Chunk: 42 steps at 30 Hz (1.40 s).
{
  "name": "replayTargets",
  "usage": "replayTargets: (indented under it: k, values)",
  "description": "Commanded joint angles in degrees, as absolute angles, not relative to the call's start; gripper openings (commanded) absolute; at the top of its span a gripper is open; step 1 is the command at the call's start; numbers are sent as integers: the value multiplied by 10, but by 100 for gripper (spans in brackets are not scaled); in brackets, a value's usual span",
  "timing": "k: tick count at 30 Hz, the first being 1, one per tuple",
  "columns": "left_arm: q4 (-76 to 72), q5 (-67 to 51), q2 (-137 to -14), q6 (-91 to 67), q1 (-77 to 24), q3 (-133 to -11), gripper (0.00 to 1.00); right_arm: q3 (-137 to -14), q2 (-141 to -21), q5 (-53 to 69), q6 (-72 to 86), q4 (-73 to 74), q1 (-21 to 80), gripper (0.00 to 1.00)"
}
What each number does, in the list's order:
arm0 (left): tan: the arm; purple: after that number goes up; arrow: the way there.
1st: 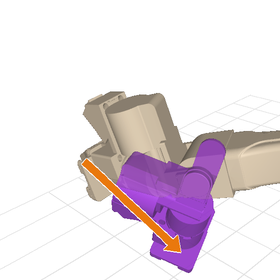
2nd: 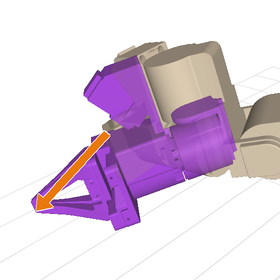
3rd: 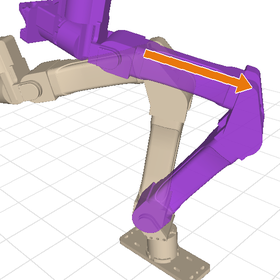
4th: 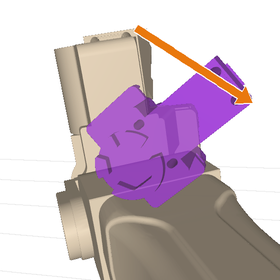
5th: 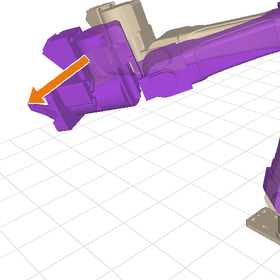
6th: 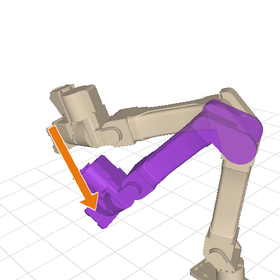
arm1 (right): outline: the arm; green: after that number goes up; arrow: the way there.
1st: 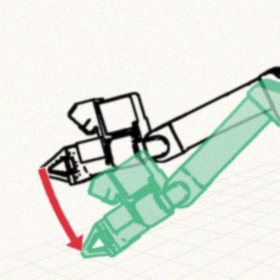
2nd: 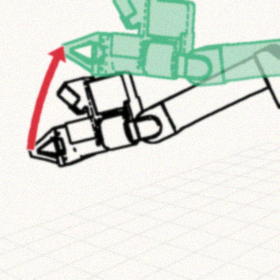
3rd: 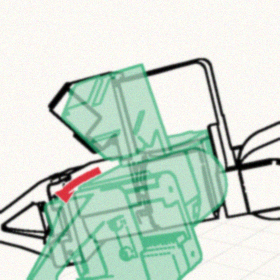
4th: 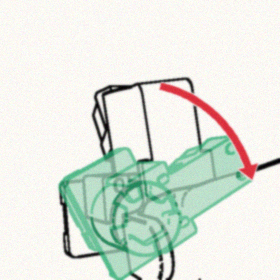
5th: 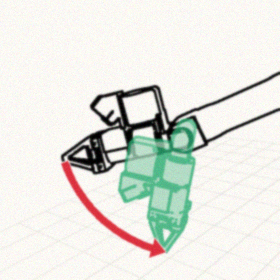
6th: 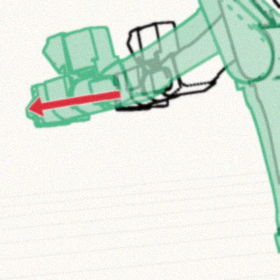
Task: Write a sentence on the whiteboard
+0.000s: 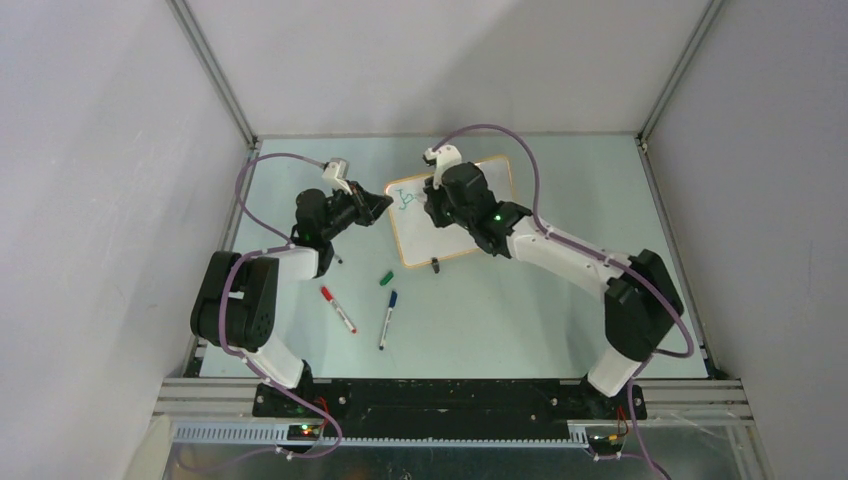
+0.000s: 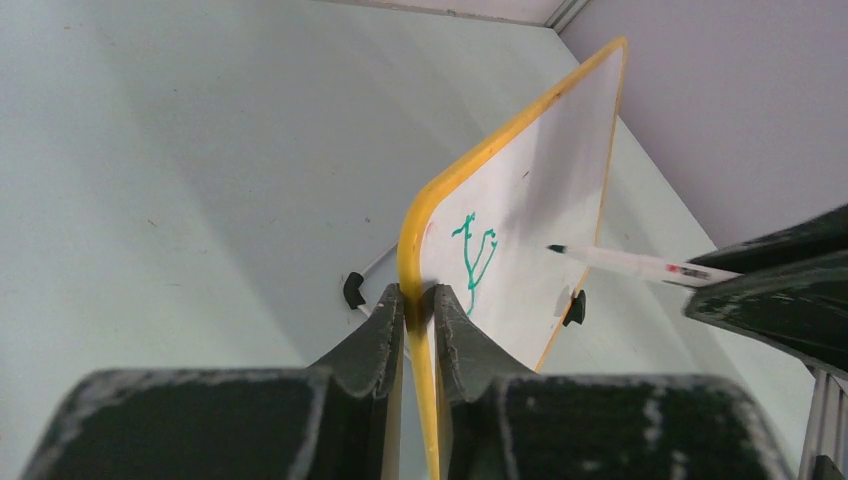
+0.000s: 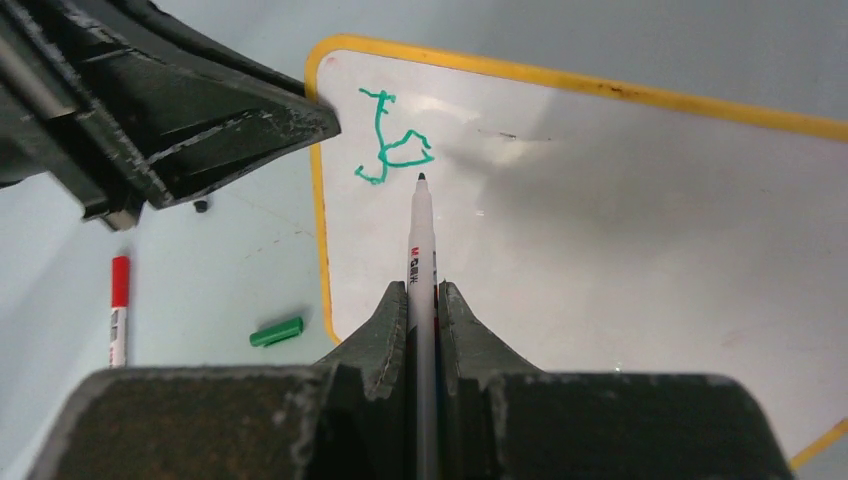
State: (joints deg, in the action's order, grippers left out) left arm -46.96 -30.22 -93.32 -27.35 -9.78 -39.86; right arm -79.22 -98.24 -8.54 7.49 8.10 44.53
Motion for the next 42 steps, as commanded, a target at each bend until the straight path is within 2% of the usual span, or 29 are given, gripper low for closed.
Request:
replayTargets:
  k: [1, 6, 42]
  values:
    - [-478, -299, -916, -246, -101, -398, 0, -729, -902, -98, 90, -25, 447, 0]
    - [-482, -298, -915, -248, -102, -395, 0, -696, -895, -85, 87, -85, 447, 0]
    - [-480, -295, -916, -248, -101, -396, 0, -709, -951, -123, 96, -63, 443, 0]
